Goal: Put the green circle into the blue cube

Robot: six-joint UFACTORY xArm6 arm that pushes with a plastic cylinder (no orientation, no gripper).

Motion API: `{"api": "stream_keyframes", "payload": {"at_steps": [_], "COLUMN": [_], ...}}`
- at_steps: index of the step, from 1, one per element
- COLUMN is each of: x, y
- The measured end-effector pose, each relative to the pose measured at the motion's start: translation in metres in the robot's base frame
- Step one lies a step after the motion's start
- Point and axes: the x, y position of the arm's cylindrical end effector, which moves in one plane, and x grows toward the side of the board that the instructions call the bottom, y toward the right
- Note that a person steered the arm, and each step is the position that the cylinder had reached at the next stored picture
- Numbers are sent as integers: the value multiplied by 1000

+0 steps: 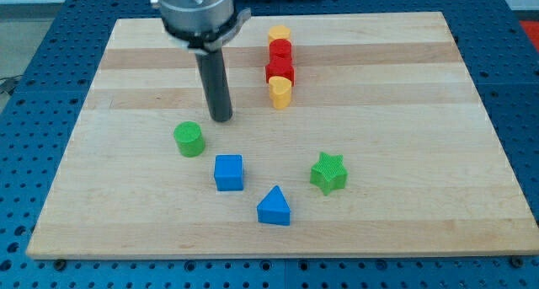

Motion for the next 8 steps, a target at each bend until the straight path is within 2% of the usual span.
{"api": "stream_keyframes", "payload": {"at_steps": [2, 4, 5, 7, 8], "x": [-13, 5, 9, 69, 74], "y": [-17, -84, -83, -83, -83]}}
